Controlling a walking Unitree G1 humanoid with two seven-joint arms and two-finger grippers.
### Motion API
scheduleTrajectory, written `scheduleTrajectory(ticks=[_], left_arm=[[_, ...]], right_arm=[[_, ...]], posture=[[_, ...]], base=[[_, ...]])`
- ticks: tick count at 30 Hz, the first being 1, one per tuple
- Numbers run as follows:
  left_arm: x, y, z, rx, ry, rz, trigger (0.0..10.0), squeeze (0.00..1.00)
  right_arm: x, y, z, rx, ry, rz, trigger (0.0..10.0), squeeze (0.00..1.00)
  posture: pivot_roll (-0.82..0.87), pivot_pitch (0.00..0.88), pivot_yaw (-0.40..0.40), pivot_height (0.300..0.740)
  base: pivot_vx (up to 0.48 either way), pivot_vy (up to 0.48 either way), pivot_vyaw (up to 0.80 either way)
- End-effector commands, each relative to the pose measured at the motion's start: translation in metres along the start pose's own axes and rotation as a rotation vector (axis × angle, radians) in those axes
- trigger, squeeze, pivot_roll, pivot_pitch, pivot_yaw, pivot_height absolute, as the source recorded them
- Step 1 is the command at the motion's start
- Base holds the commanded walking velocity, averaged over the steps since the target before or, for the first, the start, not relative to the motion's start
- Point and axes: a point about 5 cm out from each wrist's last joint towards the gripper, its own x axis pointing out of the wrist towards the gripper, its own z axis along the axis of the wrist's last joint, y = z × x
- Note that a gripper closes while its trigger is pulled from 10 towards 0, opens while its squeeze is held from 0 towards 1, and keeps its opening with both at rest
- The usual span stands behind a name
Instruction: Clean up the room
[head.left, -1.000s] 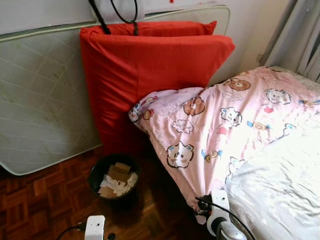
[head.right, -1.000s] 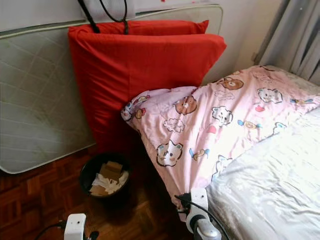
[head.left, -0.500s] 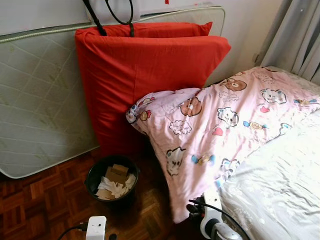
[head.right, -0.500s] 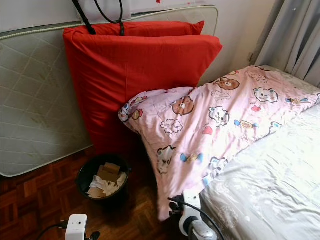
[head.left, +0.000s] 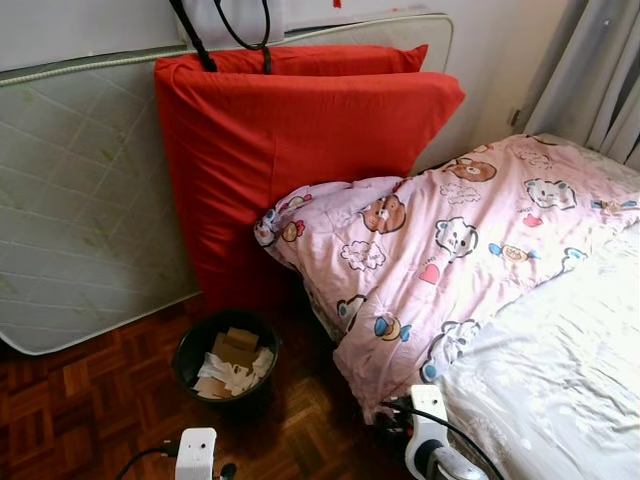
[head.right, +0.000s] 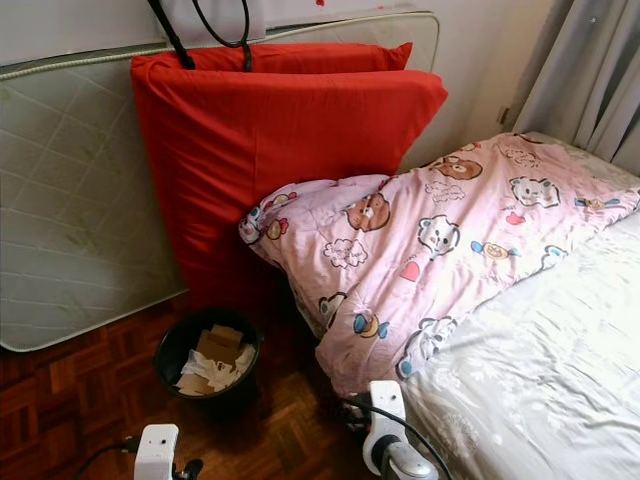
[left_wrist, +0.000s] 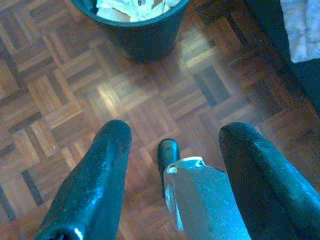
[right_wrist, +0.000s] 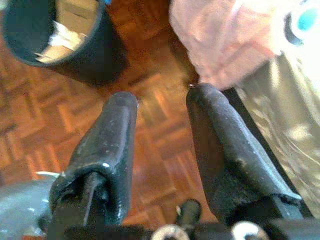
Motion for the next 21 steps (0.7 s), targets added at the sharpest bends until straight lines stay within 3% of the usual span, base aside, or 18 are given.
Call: scheduleTrajectory(ticks=[1,8,16,21], left_arm=[[0.000,0.001,0.000,0.012,0.011,0.006,10.0,0.00],[0.003,0.002,0.008,0.002,-0.005,0.011,10.0,0.00],[0.002,0.002,0.004,-0.022,0.003,0.022,10.0,0.00],[0.001,0.003,0.002,-0.031,0.009,0.027,10.0,0.00]], right_arm=[[-0.003,-0.005,-0.008,0.020,0.030,-0.041,10.0,0.00],[-0.020,-0.035,-0.038,0.157,0.110,-0.251,10.0,0.00],[-0.034,-0.043,-0.066,0.096,0.215,-0.310,10.0,0.00],[-0.034,-0.044,-0.066,0.076,0.213,-0.315,10.0,0.00]], posture=[[0.01,0.000,-0.050,0.740],[0.00,0.000,-0.043,0.740],[0.00,0.000,-0.052,0.740],[0.00,0.000,-0.053,0.740]], base=[[0.000,0.000,0.00],[0.000,0.000,0.00],[0.000,0.000,0.00],[0.000,0.000,0.80]])
